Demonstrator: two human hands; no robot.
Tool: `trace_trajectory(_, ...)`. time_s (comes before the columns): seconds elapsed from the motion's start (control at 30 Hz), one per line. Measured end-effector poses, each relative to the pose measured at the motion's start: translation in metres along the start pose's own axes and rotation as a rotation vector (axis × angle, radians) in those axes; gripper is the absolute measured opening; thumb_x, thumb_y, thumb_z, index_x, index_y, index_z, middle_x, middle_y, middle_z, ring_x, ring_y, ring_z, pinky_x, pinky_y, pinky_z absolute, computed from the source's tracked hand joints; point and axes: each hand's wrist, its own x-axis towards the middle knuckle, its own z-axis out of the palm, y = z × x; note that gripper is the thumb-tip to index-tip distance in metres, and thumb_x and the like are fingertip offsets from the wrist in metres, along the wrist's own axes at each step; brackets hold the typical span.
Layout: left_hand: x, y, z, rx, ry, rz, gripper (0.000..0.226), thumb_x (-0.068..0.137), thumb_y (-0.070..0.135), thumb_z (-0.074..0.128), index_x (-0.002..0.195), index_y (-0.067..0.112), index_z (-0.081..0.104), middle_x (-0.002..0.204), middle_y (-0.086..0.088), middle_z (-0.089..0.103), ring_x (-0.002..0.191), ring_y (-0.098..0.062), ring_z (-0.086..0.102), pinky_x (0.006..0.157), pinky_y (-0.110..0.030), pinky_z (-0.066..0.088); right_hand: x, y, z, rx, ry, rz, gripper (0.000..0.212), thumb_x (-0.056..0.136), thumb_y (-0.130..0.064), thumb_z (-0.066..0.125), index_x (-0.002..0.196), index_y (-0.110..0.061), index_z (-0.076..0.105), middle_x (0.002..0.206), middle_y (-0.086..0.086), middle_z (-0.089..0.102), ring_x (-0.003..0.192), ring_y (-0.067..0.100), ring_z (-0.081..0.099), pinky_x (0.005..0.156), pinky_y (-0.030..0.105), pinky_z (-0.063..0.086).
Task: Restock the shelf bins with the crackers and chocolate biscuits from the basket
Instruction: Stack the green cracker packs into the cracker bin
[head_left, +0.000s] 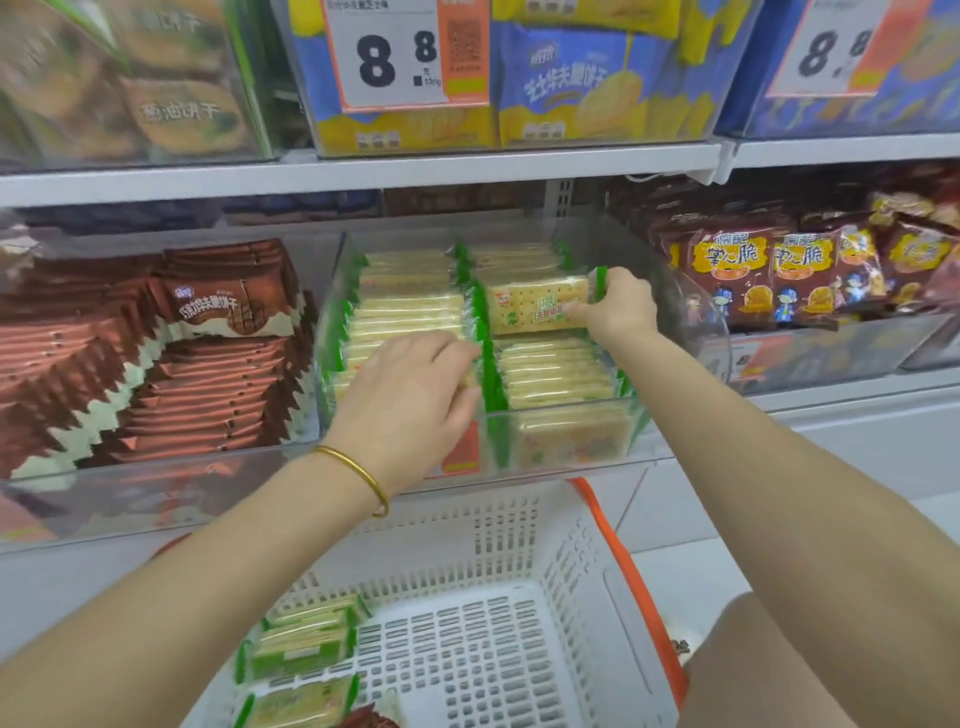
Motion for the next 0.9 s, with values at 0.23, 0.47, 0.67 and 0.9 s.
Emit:
trace_trajectory(0.23, -0.005, -0.003, 0.001, -0.033, 0.063, 0.040, 0.038, 0.092, 0.027, 0.043, 0.124, 0.012, 0.057, 0.126, -0.007, 0.057, 0.119, -0.027, 0.050, 0.102, -0.038, 0.037, -0.002, -0.007, 0.007, -0.054, -0.029, 0.002, 0.057, 0.081, -0.029, 0.075, 0.121, -0.004, 0.042, 0.122, 0.015, 0.055, 0.113, 0.032, 0.054, 0.091, 0.044, 0.047)
trace_trajectory(0.47, -0.079, -0.019, -0.011, -0.104, 0.275, 0.189, 0.026, 0.085, 0.006, 0.048, 0.103, 0.008, 0.067, 0.107, -0.004, 0.065, 0.100, -0.024, 0.059, 0.084, -0.037, 0.047, -0.070, -0.018, -0.019, 0.105, 0.167, -0.262, 0.046, 0.083, -0.017, 0.070, 0.122, -0.008, 0.048, 0.107, 0.008, 0.059, 0.096, 0.021, 0.059, 0.089, 0.034, 0.047)
trace_trajectory(0.67, -0.166, -0.088, 0.017, 0.015, -0.164, 0.118, 0.033, 0.077, 0.014, 0.037, 0.091, 0.013, 0.067, 0.085, 0.000, 0.066, 0.077, -0.024, 0.063, 0.055, -0.035, 0.051, -0.222, -0.011, 0.050, 0.067, -0.378, -0.512, 0.012, 0.087, -0.012, 0.058, 0.088, -0.024, 0.060, 0.079, -0.011, 0.061, 0.073, 0.006, 0.057, 0.069, 0.028, 0.049)
trace_trajectory(0.9, -0.186, -0.132, 0.048, 0.141, -0.505, -0.168, 0.030, 0.092, 0.018, 0.038, 0.111, 0.023, 0.061, 0.110, 0.002, 0.063, 0.102, -0.021, 0.059, 0.074, -0.035, 0.051, -0.257, 0.056, 0.247, -0.549, -1.062, -0.532, 0.036, 0.092, -0.029, 0.059, 0.123, -0.011, 0.054, 0.123, 0.009, 0.056, 0.110, 0.026, 0.055, 0.089, 0.037, 0.048)
